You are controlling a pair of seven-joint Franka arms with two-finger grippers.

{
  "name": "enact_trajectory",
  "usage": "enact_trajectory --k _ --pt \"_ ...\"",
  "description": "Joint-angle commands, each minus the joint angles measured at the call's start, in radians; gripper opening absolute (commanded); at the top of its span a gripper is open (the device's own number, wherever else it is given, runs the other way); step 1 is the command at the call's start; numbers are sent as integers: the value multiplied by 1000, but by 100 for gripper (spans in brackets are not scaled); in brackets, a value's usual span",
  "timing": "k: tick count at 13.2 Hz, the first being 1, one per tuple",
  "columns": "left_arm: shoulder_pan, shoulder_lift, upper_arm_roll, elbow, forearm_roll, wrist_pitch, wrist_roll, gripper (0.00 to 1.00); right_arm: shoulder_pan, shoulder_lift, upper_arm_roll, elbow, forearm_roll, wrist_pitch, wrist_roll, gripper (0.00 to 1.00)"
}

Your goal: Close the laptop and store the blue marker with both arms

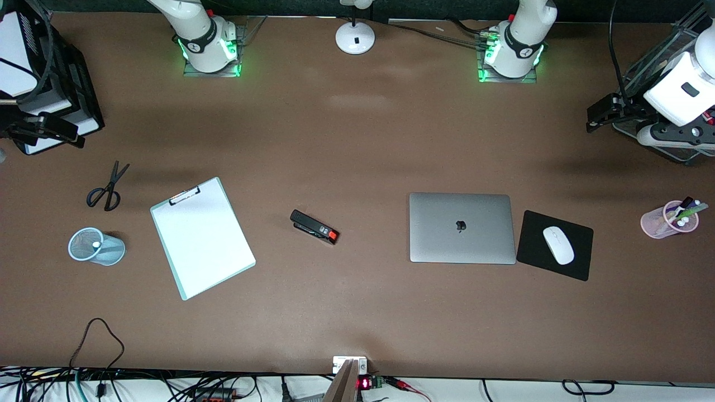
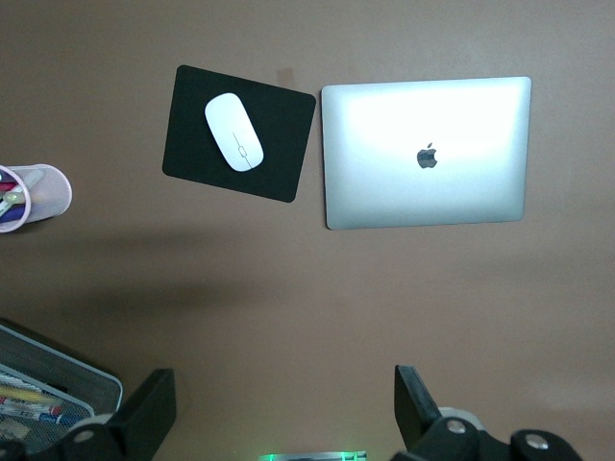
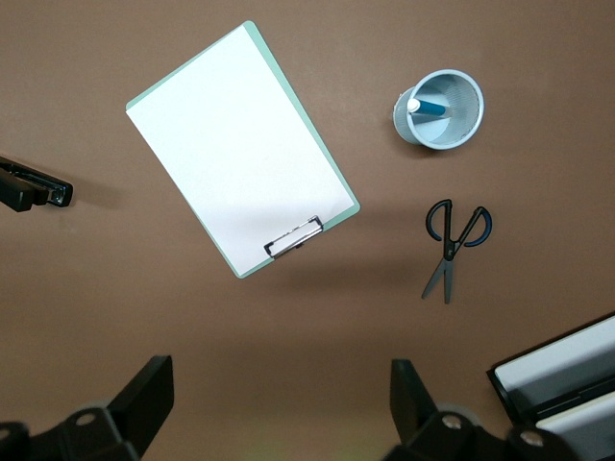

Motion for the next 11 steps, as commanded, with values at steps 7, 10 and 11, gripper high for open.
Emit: enact_trajectory --k 7,10,11 --pt "1 11 1 29 -13 -20 -6 100 -3 -74 10 -44 -12 1 -16 100" --pt "1 11 1 29 -13 -20 -6 100 -5 -74 11 -44 -11 1 -16 100" --pt "1 11 1 29 -13 -20 -6 100 -2 -74 13 -44 -15 1 -16 100"
